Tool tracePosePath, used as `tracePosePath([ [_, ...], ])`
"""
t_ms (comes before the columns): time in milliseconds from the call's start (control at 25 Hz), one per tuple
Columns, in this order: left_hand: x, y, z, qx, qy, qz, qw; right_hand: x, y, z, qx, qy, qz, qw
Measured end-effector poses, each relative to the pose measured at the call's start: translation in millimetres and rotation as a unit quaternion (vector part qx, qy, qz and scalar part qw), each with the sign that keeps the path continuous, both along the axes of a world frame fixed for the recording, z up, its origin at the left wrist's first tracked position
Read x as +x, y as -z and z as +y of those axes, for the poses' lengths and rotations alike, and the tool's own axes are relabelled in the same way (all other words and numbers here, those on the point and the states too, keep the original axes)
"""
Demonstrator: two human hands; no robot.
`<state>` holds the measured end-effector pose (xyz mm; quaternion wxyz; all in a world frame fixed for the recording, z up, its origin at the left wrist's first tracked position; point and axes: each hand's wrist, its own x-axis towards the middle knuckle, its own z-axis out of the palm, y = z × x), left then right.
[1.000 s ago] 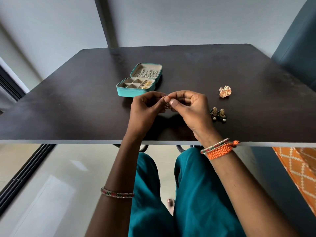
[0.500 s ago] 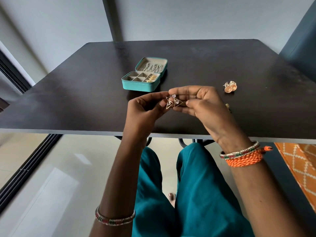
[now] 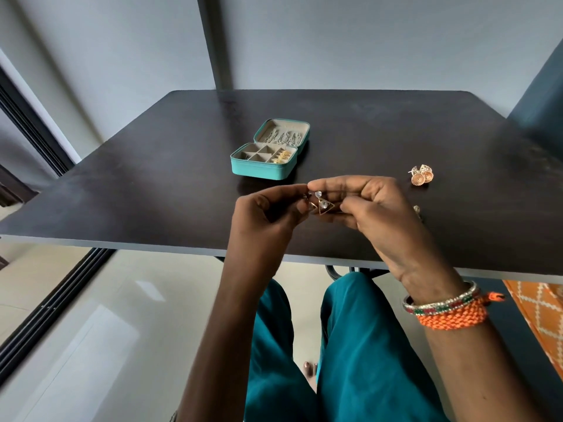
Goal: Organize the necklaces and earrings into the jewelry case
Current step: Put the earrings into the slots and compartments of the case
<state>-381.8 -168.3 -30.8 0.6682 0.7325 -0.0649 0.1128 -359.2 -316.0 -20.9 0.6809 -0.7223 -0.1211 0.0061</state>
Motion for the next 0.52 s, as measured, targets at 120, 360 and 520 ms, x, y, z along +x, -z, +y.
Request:
tracePosePath([
  [120, 0.4, 2.2, -1.4, 0.034, -0.023, -0.012, 0.999, -0.6, 0.0, 0.2, -0.015, 0.002, -0.005, 1.000],
  [360, -0.4, 6.4, -4.8, 0.024, -0.038, -0.024, 0.999, -6.4, 1.4, -1.4, -0.008, -0.010, 0.016, 1.000],
  [520, 0.9, 7.1, -4.5, -0.110, 0.016, 0.020, 0.994, -7.9, -0.9, -3.4, 0.023, -0.016, 0.040, 0.999],
])
